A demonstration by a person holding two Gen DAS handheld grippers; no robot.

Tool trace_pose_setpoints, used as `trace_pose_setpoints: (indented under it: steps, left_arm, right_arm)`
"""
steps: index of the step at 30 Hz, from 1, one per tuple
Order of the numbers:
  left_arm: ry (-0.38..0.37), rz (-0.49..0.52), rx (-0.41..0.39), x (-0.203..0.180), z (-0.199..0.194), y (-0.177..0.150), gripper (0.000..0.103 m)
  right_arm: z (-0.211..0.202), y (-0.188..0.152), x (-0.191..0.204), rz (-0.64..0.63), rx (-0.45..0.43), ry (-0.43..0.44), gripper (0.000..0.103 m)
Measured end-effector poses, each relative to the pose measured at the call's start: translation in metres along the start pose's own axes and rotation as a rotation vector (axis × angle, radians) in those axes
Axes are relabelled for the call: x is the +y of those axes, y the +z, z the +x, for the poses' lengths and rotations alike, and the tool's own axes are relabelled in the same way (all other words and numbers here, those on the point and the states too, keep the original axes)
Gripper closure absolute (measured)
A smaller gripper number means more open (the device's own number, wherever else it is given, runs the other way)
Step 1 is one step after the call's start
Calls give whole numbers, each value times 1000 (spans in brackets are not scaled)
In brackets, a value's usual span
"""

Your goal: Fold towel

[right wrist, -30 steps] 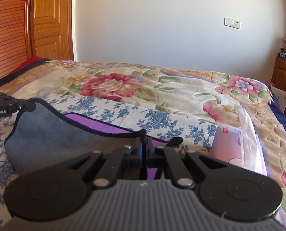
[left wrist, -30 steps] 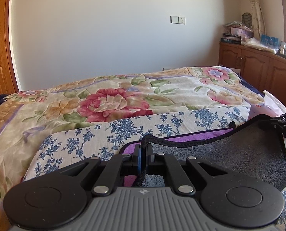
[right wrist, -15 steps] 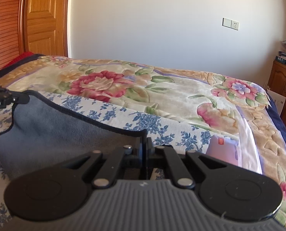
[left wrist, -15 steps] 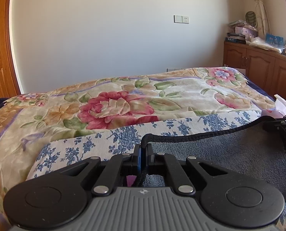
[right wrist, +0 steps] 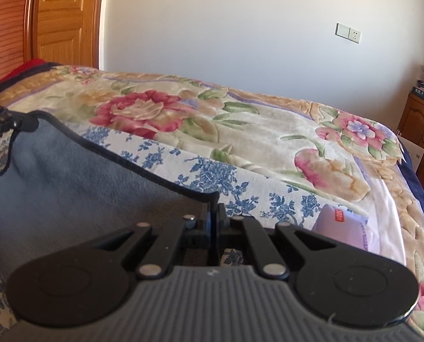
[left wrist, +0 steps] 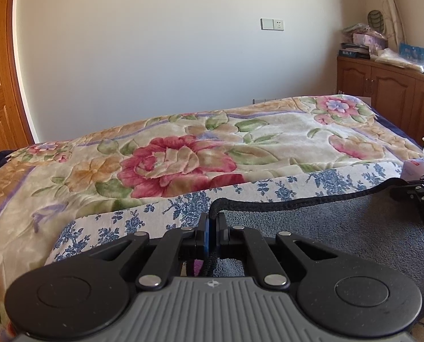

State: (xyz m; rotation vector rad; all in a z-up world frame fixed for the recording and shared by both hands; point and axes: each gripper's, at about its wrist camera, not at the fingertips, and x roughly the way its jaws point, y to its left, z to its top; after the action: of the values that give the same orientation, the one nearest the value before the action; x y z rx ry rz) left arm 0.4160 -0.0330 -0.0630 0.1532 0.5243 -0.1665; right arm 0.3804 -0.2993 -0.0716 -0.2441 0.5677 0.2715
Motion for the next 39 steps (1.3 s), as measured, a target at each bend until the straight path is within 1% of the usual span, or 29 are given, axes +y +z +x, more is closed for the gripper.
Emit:
trace_pose_setpoints:
  steps: [14,16,17,25,26,27,28,29,30,33,34,36,37,39]
  left_arm:
    - [25,23,43,-2,25,-9,97]
    - [27,28,47,-3,28,-10,96]
    - [32,34,52,-4,29,-10,94]
    - [38,34,64,-5,32,-12,92]
    - [41,30,64,-5,32,-12,88]
    - [43,28,65,-5,32,-12,78]
    - [44,24,63,-4,32,-13,71]
    - [48,21,59,-4,32,-13,56]
    - [54,16,51,-3,31,-14,45]
    - [73,7,34,-1,28,-16,32]
    - [74,3,32,-1,27,-16,30]
    - [73,-2,26,0,25,-16,19]
    - [75,-3,21,0,24,-16,16]
    - [76,-8,10,0,19,-15,8]
  right_arm:
    - [19,-5,0,12,39,3,99]
    - [19,-6,-2,19,41,5,99]
    - [20,-6,-2,23,43,5,99]
    - [22,-9,-2,35,54,7,98]
    - [23,-9,-2,37,57,3,96]
    - [23,-9,-2,37,57,-4,84]
    - [23,-9,-3,39,56,-9,76]
    - [22,-10,-3,44,52,-11,61]
    - [21,-10,-4,49,49,-11,51]
    - [19,-10,-5,53,47,-10,49]
    - [18,-10,-6,58,48,-10,48]
    - [15,-9,-6,68,47,-11,42]
    - [14,-9,-6,71,45,-12,40]
    - [10,-8,-4,75,33,-13,28]
